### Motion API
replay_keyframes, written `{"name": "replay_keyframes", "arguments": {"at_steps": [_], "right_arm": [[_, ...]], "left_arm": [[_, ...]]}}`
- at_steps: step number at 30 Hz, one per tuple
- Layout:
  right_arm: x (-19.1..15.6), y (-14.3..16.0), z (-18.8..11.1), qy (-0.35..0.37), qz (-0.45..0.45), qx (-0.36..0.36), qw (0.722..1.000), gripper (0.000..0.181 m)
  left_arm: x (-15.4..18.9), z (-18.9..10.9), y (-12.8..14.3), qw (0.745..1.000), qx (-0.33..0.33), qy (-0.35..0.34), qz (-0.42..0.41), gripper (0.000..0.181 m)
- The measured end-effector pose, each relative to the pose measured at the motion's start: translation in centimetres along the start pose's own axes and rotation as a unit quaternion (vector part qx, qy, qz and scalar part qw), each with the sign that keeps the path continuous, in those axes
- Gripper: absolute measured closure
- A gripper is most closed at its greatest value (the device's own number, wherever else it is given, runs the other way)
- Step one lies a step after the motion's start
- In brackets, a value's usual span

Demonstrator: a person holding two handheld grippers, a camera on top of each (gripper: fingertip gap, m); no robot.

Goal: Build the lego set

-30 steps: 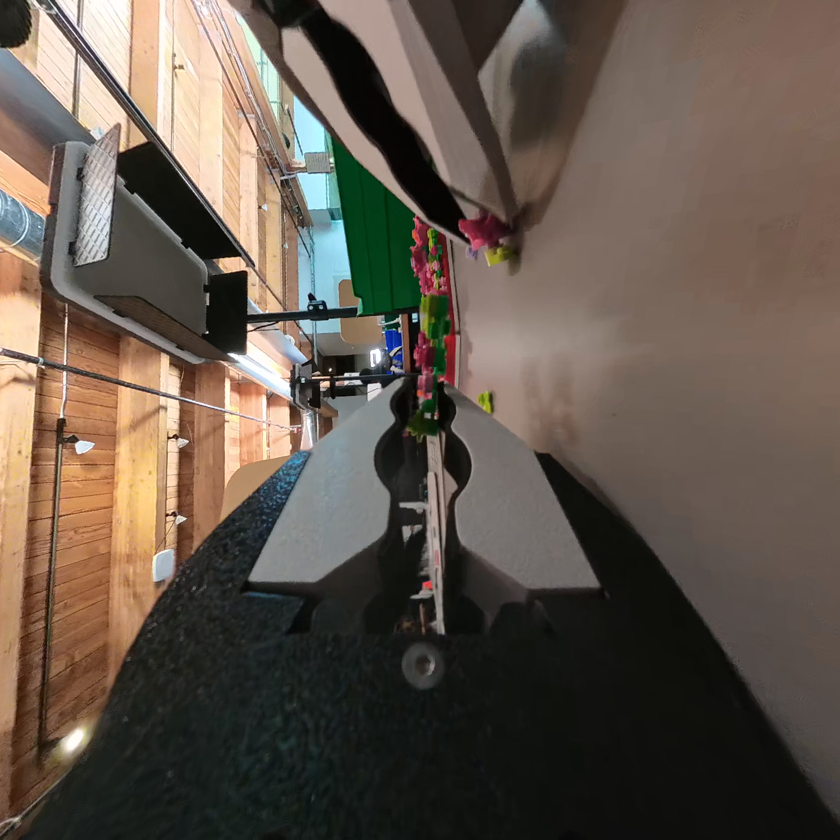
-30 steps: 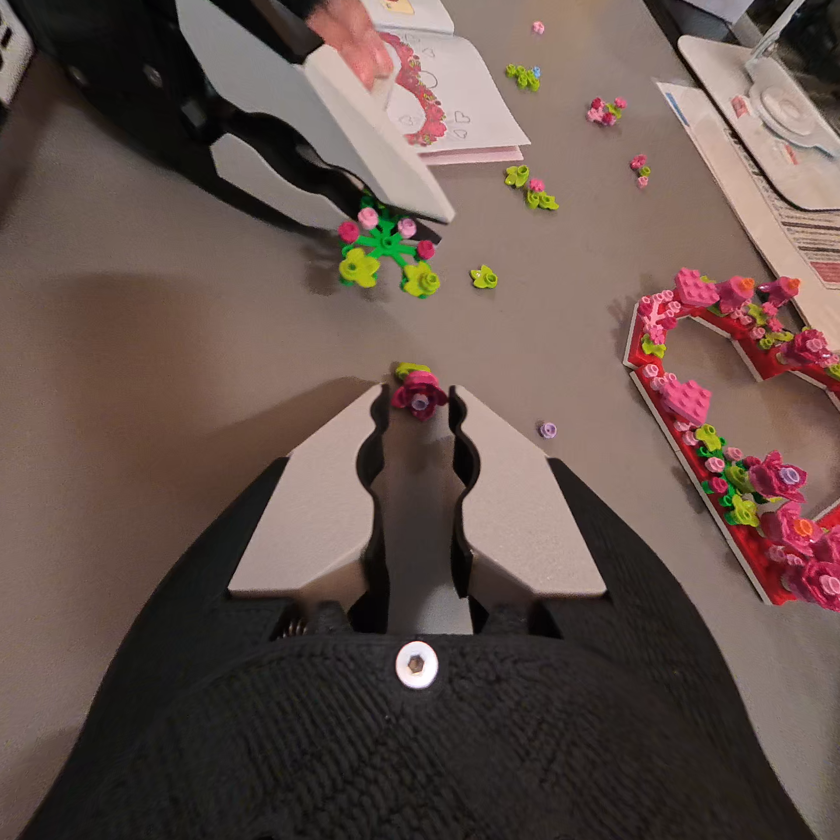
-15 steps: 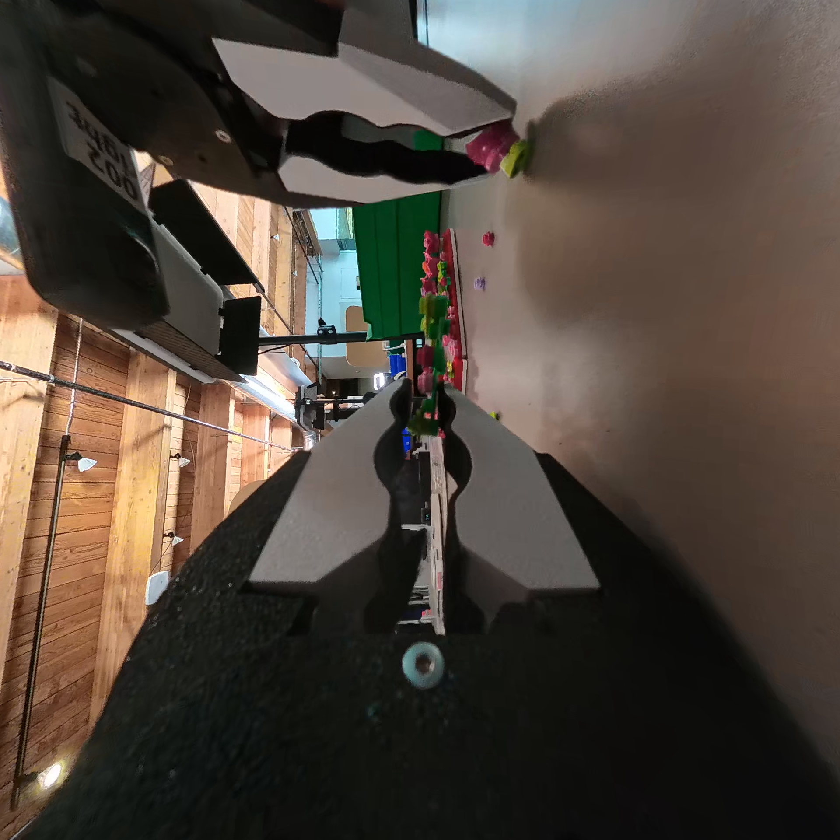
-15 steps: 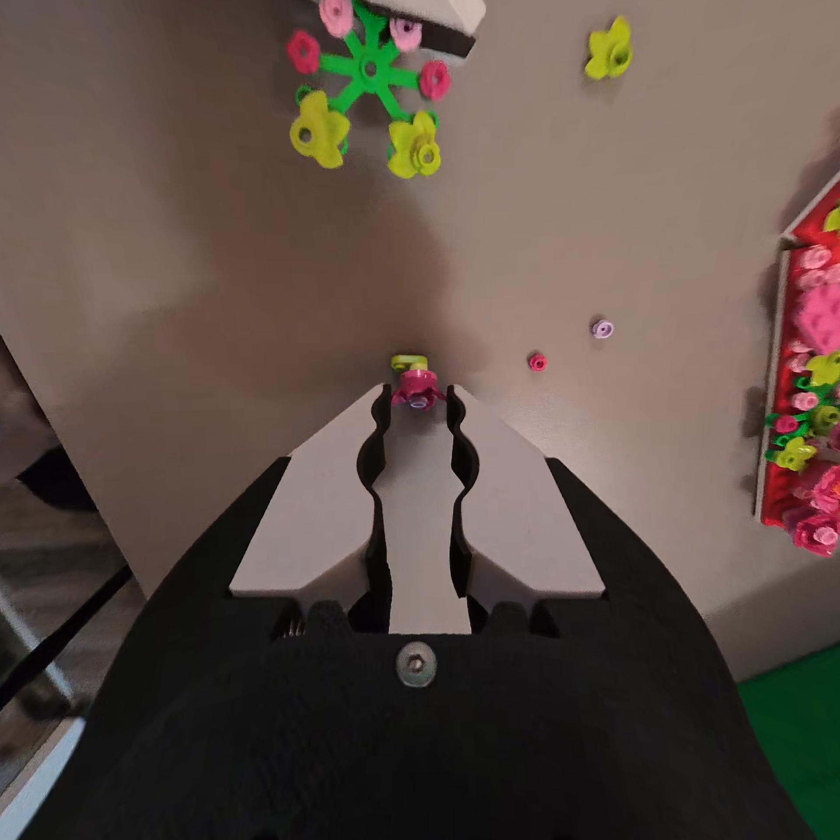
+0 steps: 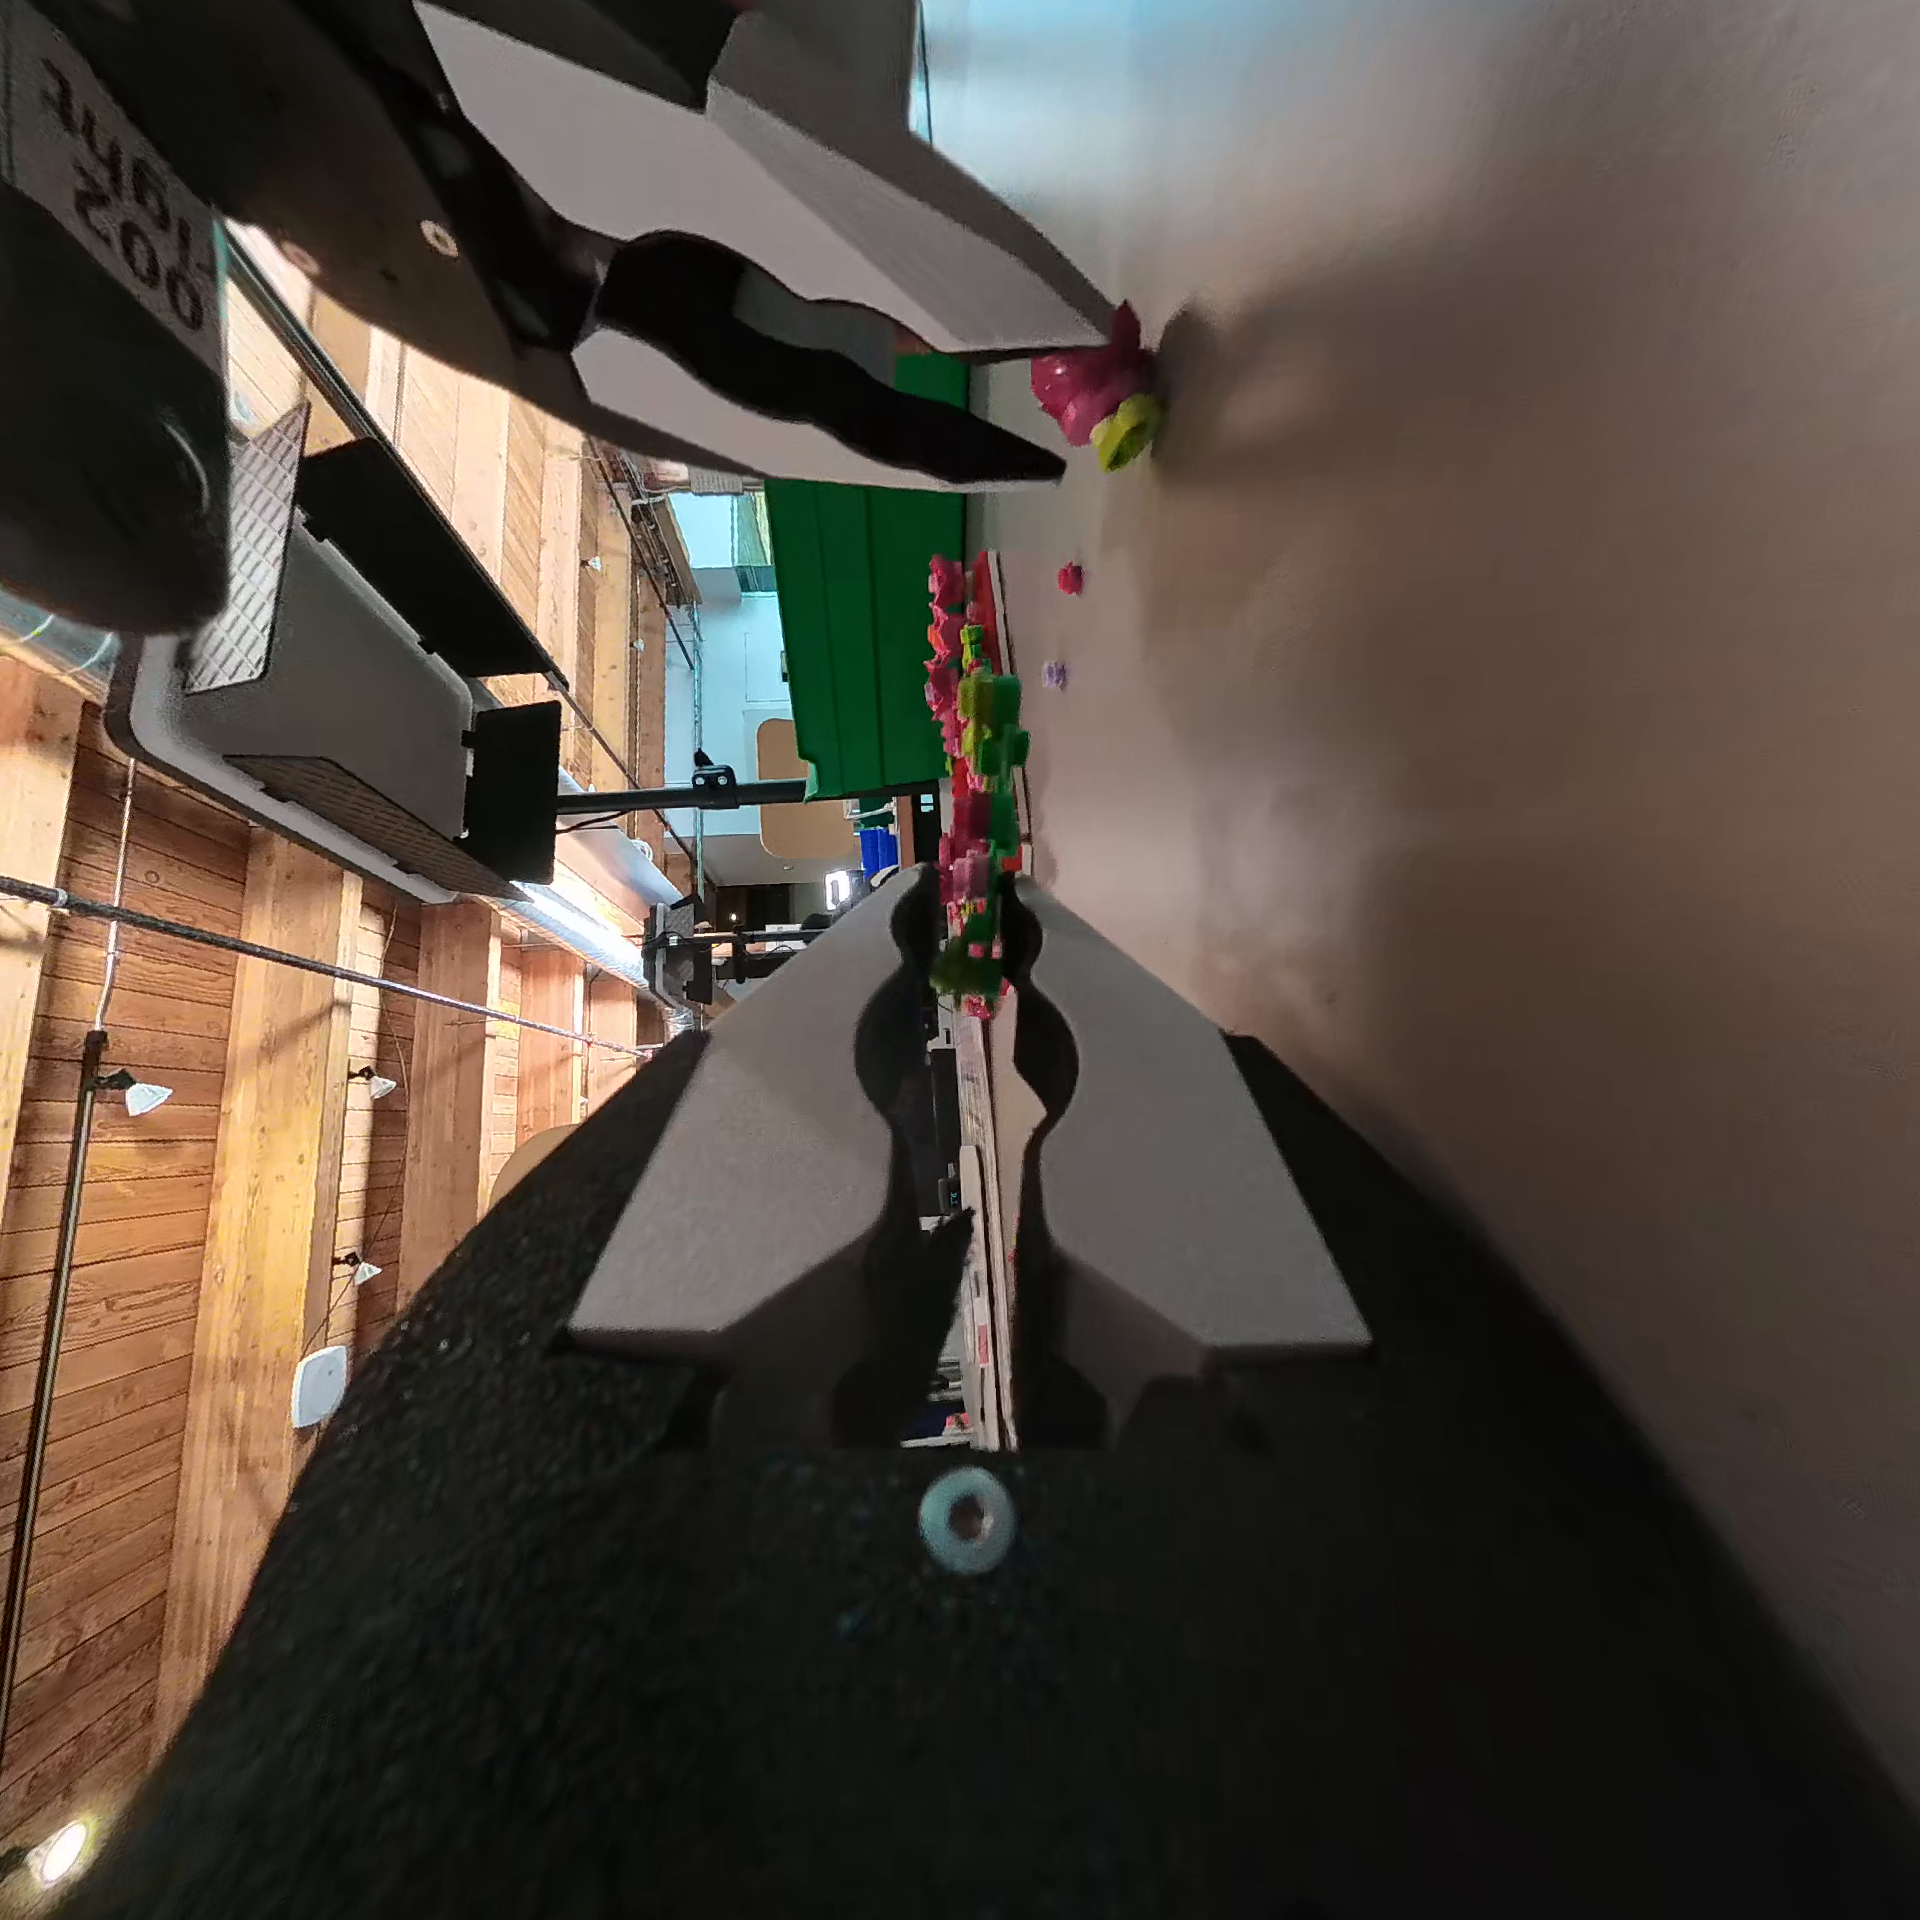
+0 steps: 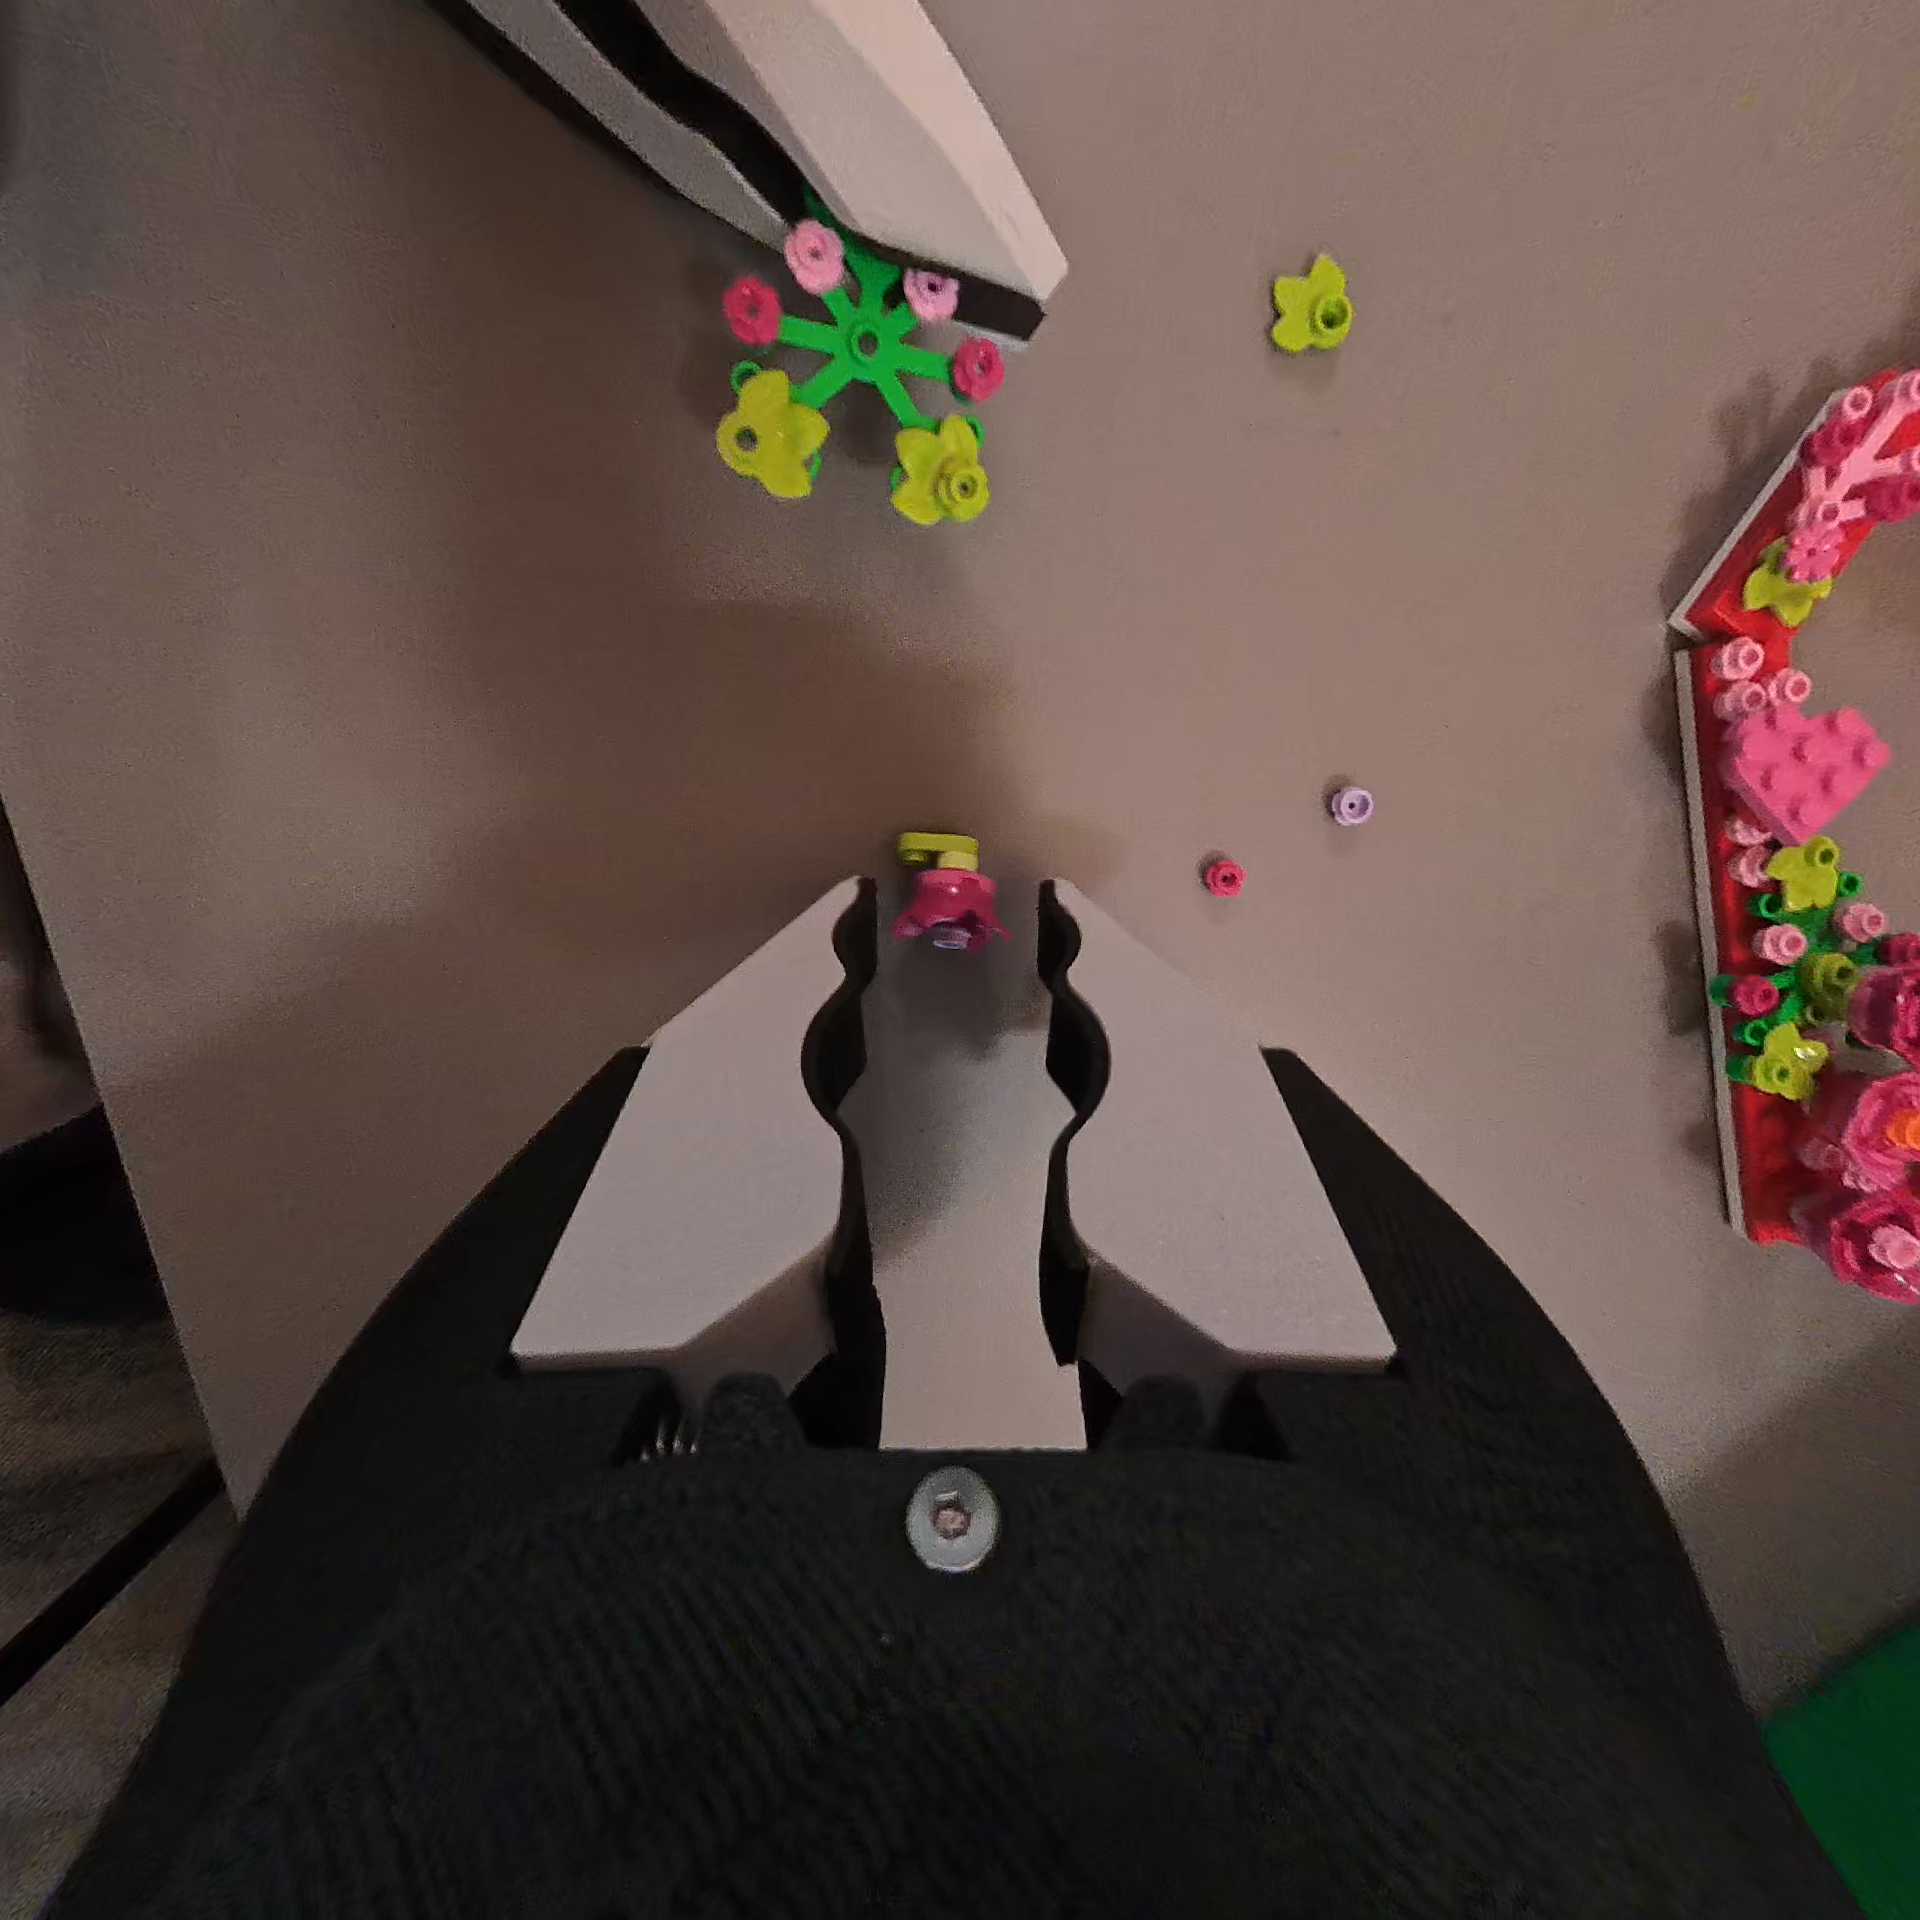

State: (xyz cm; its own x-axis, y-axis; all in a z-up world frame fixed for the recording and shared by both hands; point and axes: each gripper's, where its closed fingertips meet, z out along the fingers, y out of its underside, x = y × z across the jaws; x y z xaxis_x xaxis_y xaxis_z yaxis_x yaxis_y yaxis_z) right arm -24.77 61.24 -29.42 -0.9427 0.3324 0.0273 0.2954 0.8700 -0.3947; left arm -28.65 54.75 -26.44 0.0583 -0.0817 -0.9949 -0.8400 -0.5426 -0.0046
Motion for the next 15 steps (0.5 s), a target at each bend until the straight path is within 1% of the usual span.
{"name": "replay_keyframes", "arguments": {"at_steps": [2,3,6,7,9,12,15], "right_arm": [[-0.1,-0.1,0.2,0.002,-0.003,0.011,1.0,0.157],[0.0,0.0,0.2,0.006,-0.008,0.006,1.0,0.165],[-0.2,0.7,-0.2,-0.007,-0.017,-0.037,0.999,0.167],[-0.5,1.1,-0.6,-0.023,-0.013,-0.062,0.998,0.167],[-1.3,2.6,-1.5,-0.067,0.014,-0.138,0.988,0.167],[-1.3,4.3,-2.4,-0.089,0.048,-0.242,0.965,0.167],[-0.9,4.9,-2.4,-0.088,0.051,-0.311,0.945,0.167]], "left_arm": [[0.0,0.0,-0.1,1.0,0.001,0.001,0.0,0.173],[0.0,0.0,-0.1,1.0,0.001,0.001,-0.001,0.173],[0.0,0.0,0.0,1.0,-0.001,0.001,0.002,0.173],[0.1,0.0,0.0,1.0,-0.001,0.001,0.004,0.173],[0.1,0.0,0.0,1.0,0.0,0.003,0.006,0.173],[0.2,0.0,-0.2,1.0,0.002,0.003,0.012,0.173],[0.2,-0.1,-0.2,1.0,0.002,0.003,0.014,0.173]]}}
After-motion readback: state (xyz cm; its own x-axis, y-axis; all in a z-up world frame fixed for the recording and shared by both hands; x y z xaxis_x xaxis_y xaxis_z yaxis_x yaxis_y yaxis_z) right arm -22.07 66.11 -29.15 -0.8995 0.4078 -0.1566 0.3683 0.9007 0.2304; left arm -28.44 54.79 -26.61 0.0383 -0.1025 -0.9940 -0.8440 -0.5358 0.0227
